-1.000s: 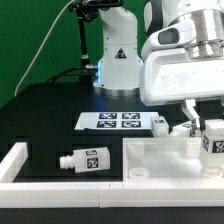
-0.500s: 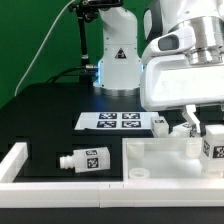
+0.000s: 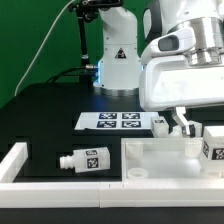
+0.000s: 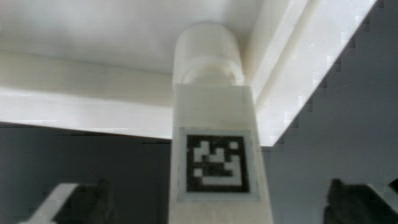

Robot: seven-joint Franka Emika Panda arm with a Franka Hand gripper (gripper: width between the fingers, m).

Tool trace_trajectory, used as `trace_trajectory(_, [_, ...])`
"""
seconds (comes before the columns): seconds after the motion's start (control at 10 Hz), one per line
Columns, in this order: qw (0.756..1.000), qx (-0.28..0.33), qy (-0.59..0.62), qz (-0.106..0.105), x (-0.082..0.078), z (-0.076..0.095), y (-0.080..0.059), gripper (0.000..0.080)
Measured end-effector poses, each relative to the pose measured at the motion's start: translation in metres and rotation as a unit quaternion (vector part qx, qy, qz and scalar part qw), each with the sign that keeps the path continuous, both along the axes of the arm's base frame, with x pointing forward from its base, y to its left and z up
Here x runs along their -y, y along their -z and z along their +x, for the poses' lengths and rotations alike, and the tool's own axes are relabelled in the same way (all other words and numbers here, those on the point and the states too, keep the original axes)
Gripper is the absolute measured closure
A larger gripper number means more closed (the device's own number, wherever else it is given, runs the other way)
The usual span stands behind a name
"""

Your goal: Assemble one leg

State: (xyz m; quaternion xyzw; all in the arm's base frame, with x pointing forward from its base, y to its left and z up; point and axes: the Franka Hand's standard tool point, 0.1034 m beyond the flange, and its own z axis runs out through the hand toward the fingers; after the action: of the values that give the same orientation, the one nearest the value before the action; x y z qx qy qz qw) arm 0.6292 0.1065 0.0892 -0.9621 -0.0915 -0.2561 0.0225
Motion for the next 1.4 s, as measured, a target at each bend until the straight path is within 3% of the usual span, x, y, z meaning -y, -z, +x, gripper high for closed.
trace_trajectory(0.1, [1.000,-0.026,0.007,-0.001,0.003,0.008,-0.007,0.0157])
trace_trajectory(0.3, [0.990,-0.138,0.024,-0.005,0.004,0.023,-0.015,0.0151])
trace_trajectory(0.4, [0.988,-0.155,0.027,-0.008,0.005,0.033,-0.016,0.0151])
trace_trajectory(0.5, [0.976,-0.213,0.035,-0.014,0.009,0.030,-0.011,0.0150])
trace_trajectory(0.6, [0.971,-0.234,0.037,-0.018,0.014,0.037,-0.009,0.0150])
trace_trajectory(0.8, [0.945,-0.320,0.061,-0.023,0.013,0.020,0.000,0.0150])
trace_trajectory(1.0, [0.948,-0.309,0.069,-0.015,-0.003,0.021,0.005,0.0150])
trace_trajectory(1.2, [0.950,-0.303,0.073,-0.013,-0.002,0.020,0.009,0.0150])
trace_trajectory(1.3, [0.950,-0.303,0.073,-0.013,-0.002,0.020,0.009,0.0251])
trace_trajectory(1.4, [0.950,-0.303,0.078,-0.012,-0.002,0.020,0.009,0.0251])
